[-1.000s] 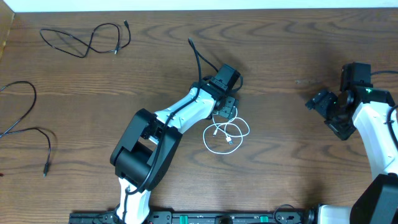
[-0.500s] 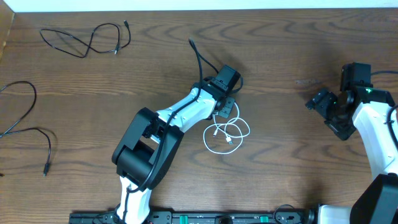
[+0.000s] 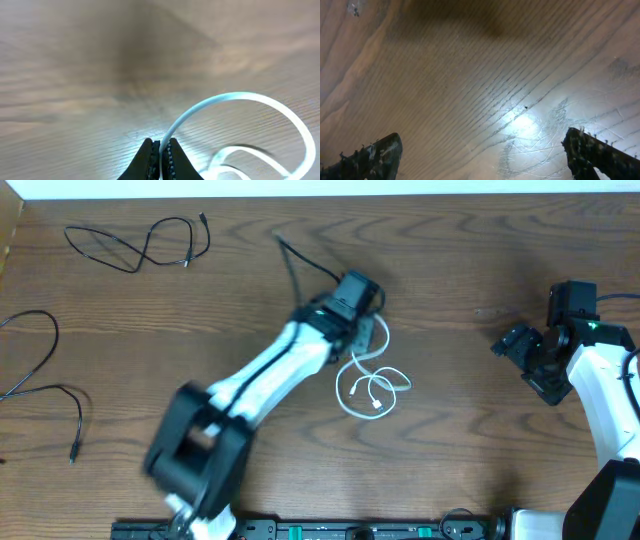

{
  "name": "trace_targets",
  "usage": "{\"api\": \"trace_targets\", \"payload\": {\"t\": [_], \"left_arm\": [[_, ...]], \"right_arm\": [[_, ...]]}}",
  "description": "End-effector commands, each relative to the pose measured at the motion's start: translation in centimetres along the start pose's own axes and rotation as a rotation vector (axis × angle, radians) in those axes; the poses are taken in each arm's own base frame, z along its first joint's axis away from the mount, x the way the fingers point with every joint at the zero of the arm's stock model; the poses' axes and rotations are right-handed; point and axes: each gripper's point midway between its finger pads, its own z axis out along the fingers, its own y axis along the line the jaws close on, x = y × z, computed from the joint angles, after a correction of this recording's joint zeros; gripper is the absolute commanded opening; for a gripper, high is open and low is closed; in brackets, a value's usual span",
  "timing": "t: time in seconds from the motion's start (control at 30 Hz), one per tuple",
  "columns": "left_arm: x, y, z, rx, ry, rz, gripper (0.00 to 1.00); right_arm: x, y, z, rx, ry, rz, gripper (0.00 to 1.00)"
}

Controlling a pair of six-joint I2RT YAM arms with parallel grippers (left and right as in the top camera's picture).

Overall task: Untangle cables
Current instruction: 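Lift the white cable and carry it up-left with the left gripper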

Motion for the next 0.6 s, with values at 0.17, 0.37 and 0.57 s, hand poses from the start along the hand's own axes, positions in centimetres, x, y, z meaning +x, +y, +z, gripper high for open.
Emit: {"api": "trace_targets", "payload": {"t": [0.17, 0.37, 0.57], "left_arm": [[-6.6, 4.9, -14.3, 0.024, -0.331, -0.252, 0.08], [-6.4, 12.4, -21.4, -0.122, -0.474, -0.444, 0.08], [-4.5, 18.4, -26.9, -0.288, -0.573, -0.538, 0.07]], "right_arm": [[-0.2, -0.3, 0.1, 0.013, -0.006, 0.008, 0.99], [-0.2, -0.3, 0.1, 0.012, -0.006, 0.008, 0.99], [-0.2, -0.3, 0.1, 0.012, -0.006, 0.008, 0.99]]}}
